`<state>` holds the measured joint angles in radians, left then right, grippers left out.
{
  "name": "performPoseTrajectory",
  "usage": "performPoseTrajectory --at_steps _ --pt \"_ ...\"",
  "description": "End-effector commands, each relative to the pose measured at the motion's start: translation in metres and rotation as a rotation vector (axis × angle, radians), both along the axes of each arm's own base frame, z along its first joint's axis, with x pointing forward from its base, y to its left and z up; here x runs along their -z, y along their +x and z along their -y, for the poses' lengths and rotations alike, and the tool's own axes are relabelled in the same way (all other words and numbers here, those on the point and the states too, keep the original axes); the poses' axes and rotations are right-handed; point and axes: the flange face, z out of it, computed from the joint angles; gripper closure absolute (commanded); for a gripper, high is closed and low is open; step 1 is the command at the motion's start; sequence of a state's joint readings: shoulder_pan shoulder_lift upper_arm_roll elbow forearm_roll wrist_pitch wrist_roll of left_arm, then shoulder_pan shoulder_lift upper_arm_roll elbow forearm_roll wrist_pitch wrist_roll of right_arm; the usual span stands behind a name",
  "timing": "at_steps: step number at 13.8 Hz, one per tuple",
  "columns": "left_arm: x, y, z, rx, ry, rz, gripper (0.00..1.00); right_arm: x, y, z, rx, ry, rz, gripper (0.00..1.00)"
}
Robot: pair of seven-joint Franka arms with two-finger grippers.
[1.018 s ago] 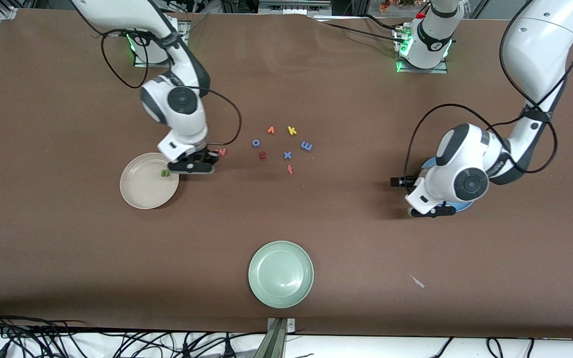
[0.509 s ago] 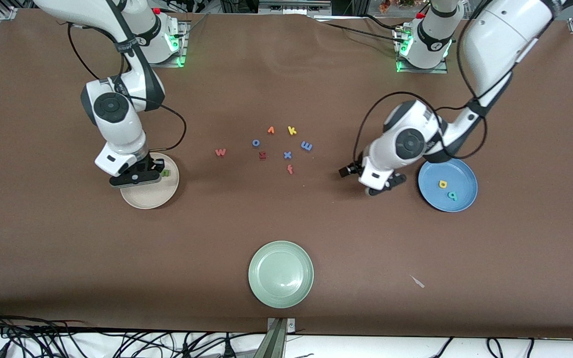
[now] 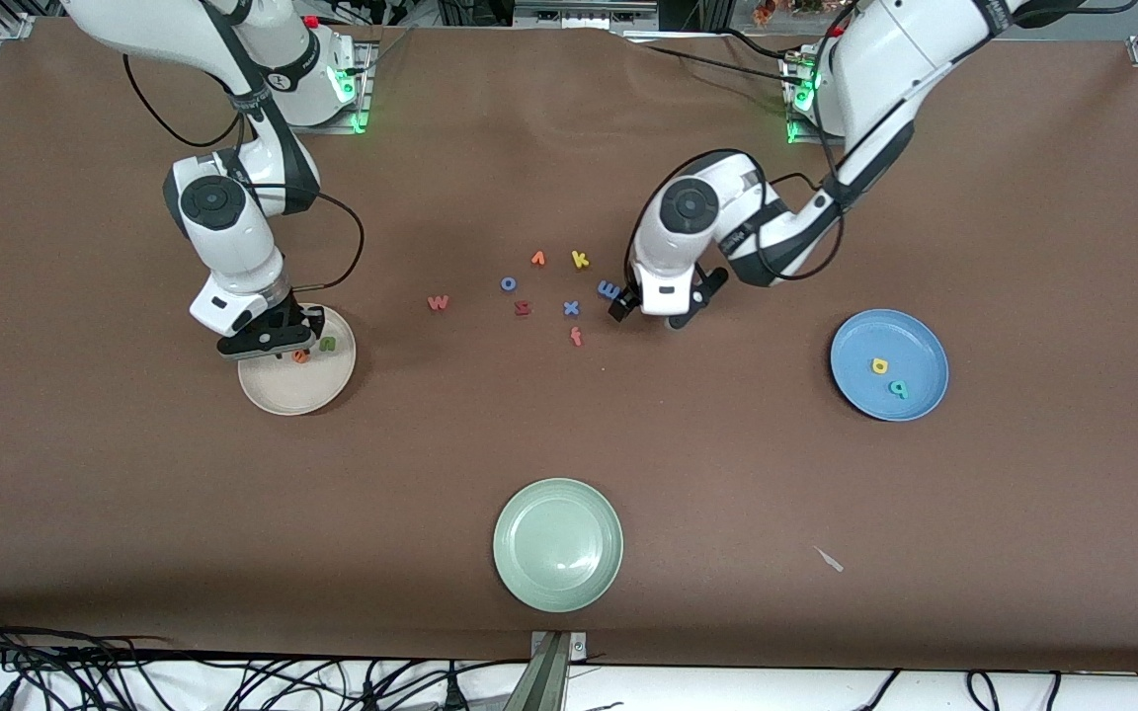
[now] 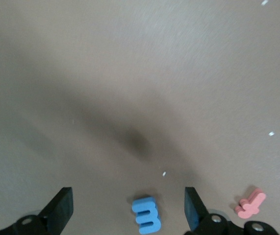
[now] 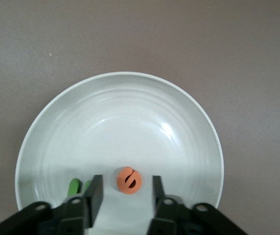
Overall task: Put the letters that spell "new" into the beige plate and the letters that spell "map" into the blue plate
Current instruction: 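Release the orange letter on the cream plate while the left gripper returns, then grasp the blue letter with the left gripper while the right gripper grasps pink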
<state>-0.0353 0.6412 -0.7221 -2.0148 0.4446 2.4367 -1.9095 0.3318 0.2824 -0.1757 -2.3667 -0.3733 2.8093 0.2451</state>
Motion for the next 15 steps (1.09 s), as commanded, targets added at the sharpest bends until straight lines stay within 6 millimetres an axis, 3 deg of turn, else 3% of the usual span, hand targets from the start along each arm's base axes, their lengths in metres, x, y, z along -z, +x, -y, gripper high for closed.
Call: performPoseTrajectory --at_steps 1,4,7,10,15 --pt "0.020 -0.009 0.016 -0.070 0.016 0.017 0.00 -0.010 -0.008 -0.026 0.063 0.025 -0.015 0.36" --pt "0.026 -0.012 0.034 -0.094 0.013 0.017 0.00 -0.014 -0.025 -0.085 0.178 0.095 -0.021 0.33" --pt "0.030 -0.009 0.044 -0.107 0.017 0.028 0.08 -0.013 -0.042 -0.134 0.290 0.154 -0.017 0.30" --pt "0.031 -0.006 0.046 -0.130 0.017 0.026 0.26 0.002 -0.063 -0.168 0.391 0.192 -0.037 0.14" --pt "0.032 -0.009 0.047 -0.129 0.024 0.023 0.68 0.029 -0.088 -0.205 0.418 0.247 -0.048 0.13"
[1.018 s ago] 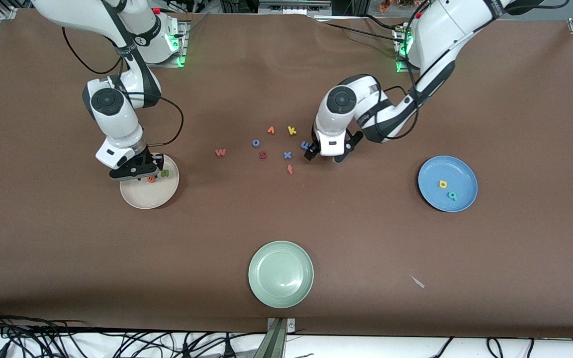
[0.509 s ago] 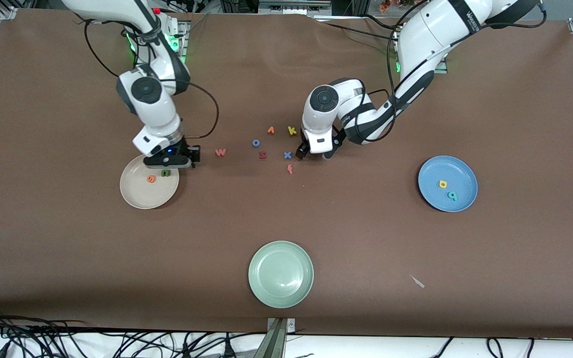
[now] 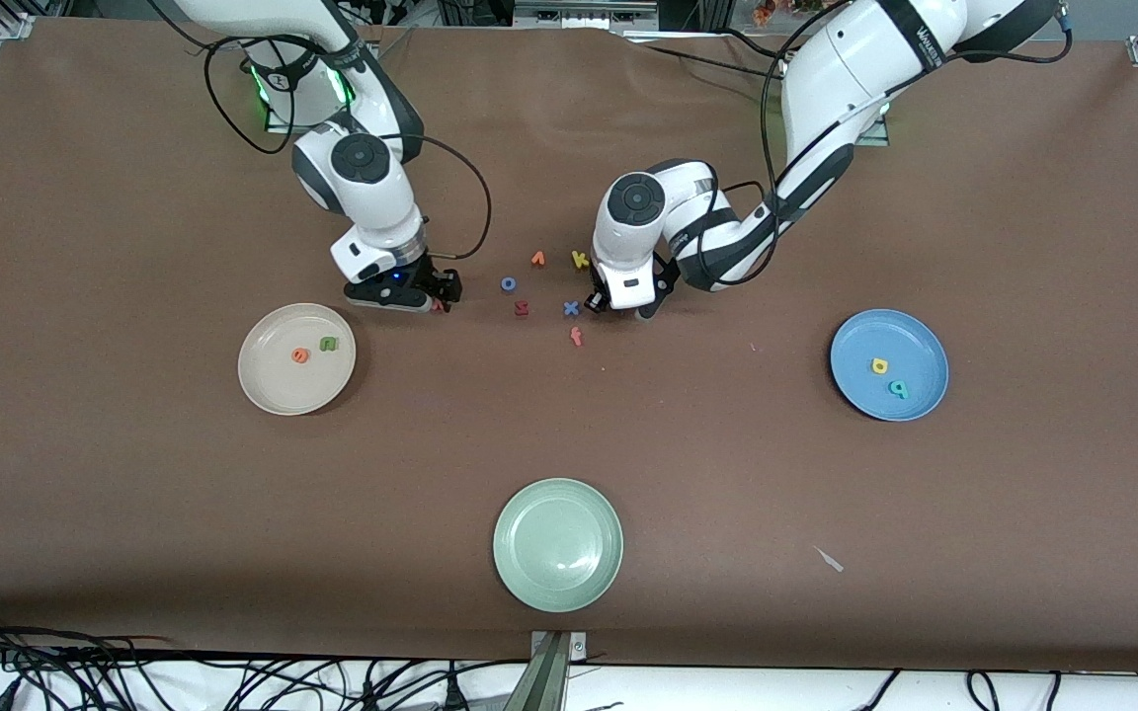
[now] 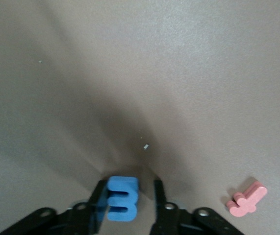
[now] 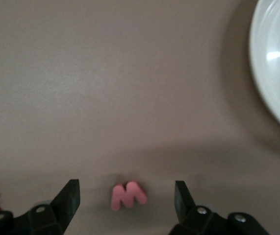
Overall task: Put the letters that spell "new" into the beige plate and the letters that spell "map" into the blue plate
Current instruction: 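Grasp the blue letter with the left gripper while the right gripper grasps pink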
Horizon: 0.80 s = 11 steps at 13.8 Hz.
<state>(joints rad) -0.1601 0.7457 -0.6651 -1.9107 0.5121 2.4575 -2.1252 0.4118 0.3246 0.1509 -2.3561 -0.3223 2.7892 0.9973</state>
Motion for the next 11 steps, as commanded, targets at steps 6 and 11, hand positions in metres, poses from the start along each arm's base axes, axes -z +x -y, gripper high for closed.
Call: performPoseTrajectory --at_steps 6,11 --pt "-0.002 0.013 -0.008 0.087 0.087 0.017 1.00 0.021 -0.011 -0.010 -0.015 0.019 -0.002 0.13" --pt "-0.026 0.057 -0.047 0.413 0.157 -0.103 1.00 0.027 -0.015 -0.009 -0.022 0.028 -0.001 0.14"
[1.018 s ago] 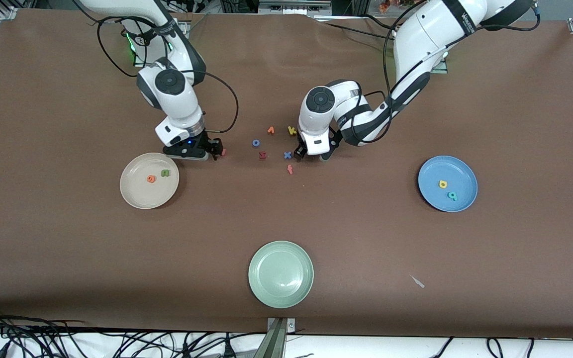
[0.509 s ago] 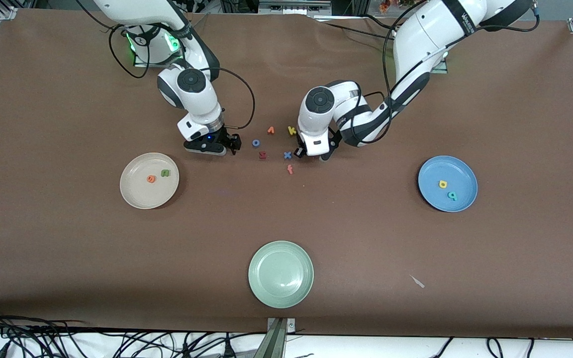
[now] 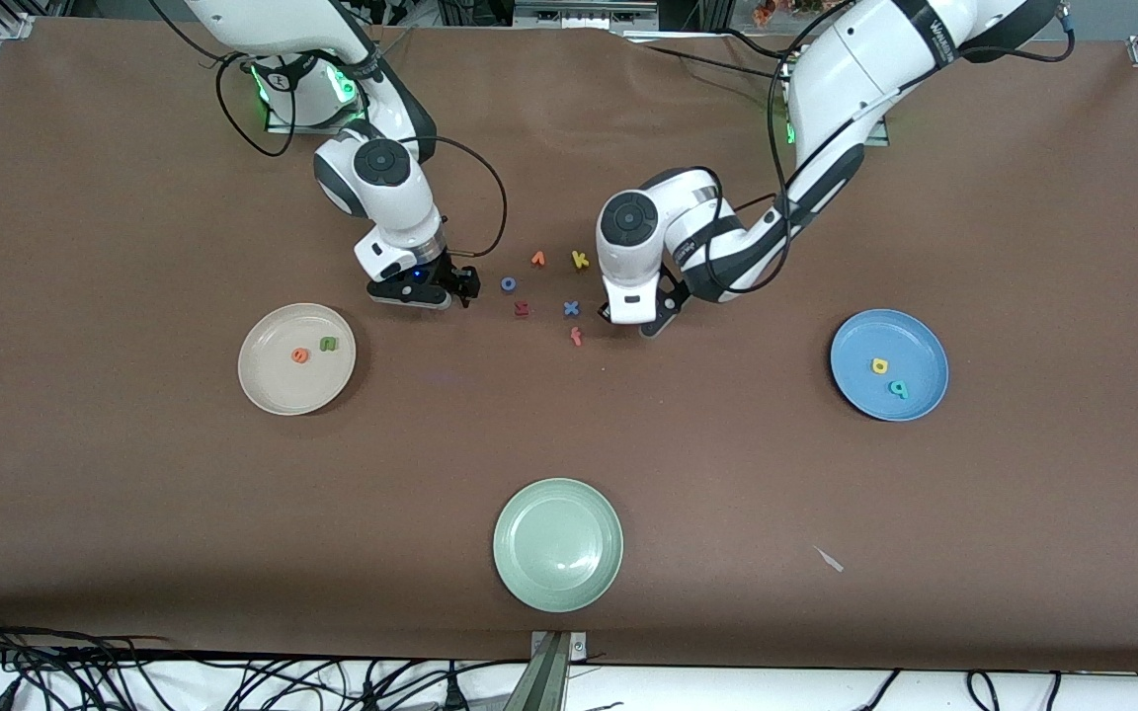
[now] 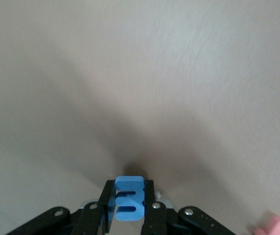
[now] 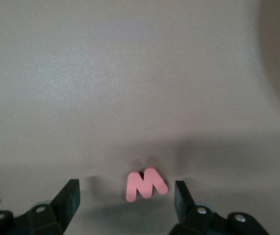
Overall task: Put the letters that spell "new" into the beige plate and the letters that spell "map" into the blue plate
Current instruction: 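Drop the blue letter on the blue plate while the right gripper carries pink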
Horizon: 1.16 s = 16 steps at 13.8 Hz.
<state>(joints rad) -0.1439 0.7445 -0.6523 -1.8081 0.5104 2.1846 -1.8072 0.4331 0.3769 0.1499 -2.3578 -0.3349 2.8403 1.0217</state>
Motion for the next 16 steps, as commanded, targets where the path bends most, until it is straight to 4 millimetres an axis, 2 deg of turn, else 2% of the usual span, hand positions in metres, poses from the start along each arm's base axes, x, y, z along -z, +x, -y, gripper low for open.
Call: performPoseTrajectory --at_steps 1,4,7,9,12,16 --pt "-0.025 0.034 -0.031 0.206 0.000 -0.096 1.00 0.008 -0.006 0.003 -0.012 0.019 0.013 0.14" --pt "-0.051 0.084 -0.088 0.390 -0.025 -0.186 1.00 0.011 -0.007 0.007 -0.020 0.015 0.015 0.14" --pt "-0.070 0.122 -0.149 0.553 -0.078 -0.260 1.00 0.014 -0.007 0.014 -0.033 0.010 0.024 0.15" --pt "-0.079 0.137 -0.194 0.658 -0.109 -0.299 1.00 0.017 -0.008 0.017 -0.033 0.016 0.025 0.21" --pt "-0.076 0.154 -0.266 0.769 -0.155 -0.349 1.00 0.017 -0.009 0.016 -0.035 0.015 0.024 0.42" --pt "-0.052 0.166 -0.350 0.941 -0.195 -0.406 1.00 0.019 -0.009 0.017 -0.036 0.014 0.021 0.76"
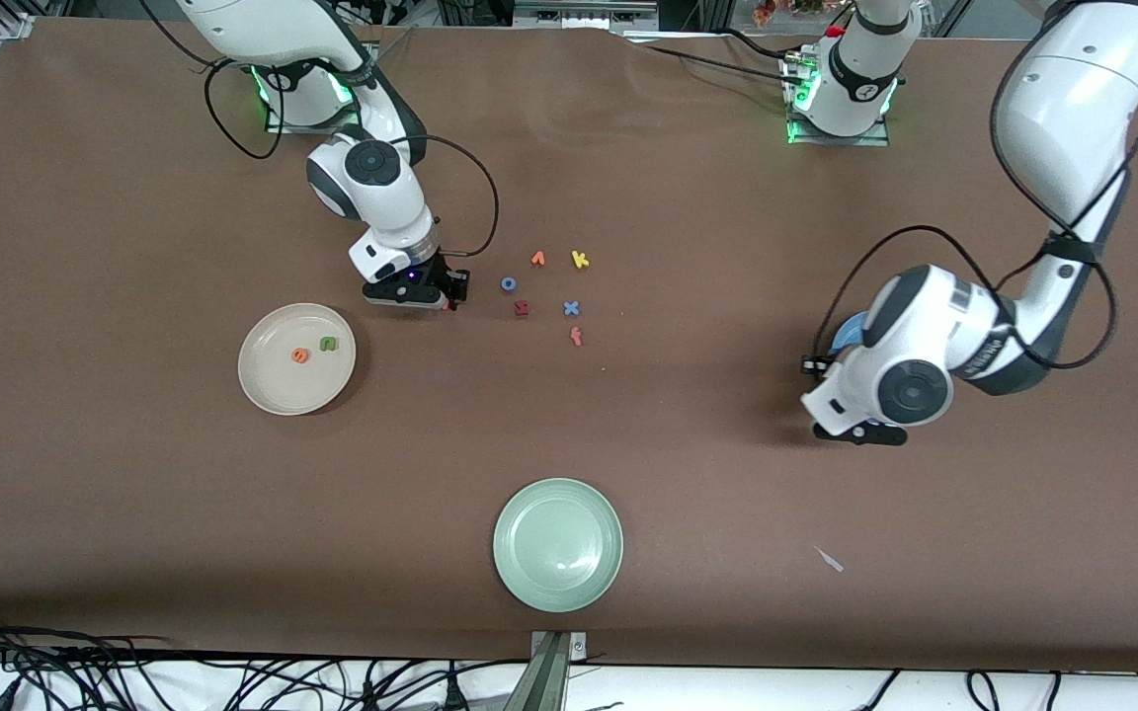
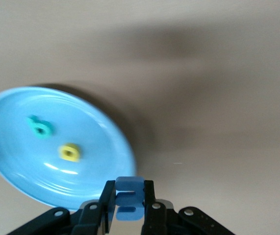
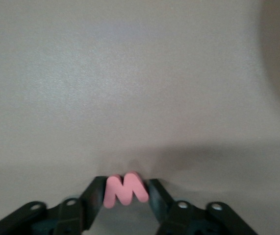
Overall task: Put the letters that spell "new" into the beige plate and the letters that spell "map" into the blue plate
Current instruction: 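Drop the blue letter on the blue plate while the right gripper carries pink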
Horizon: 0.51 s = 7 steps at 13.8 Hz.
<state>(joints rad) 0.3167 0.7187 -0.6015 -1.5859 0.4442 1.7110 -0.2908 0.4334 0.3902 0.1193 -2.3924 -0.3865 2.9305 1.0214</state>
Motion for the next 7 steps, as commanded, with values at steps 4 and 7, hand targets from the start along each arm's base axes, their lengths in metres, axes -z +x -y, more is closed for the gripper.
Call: performPoseTrajectory --at_steps 4,7 --pt "0.012 0.002 -0.053 0.178 -0.049 -0.066 0.00 0.003 -0.002 0.007 -0.022 -0.010 0.000 0.91" --pt "-0.021 0.008 -0.077 0.117 -0.050 -0.017 0.00 -0.032 0.025 0.039 -0.096 -0.113 0.019 0.91"
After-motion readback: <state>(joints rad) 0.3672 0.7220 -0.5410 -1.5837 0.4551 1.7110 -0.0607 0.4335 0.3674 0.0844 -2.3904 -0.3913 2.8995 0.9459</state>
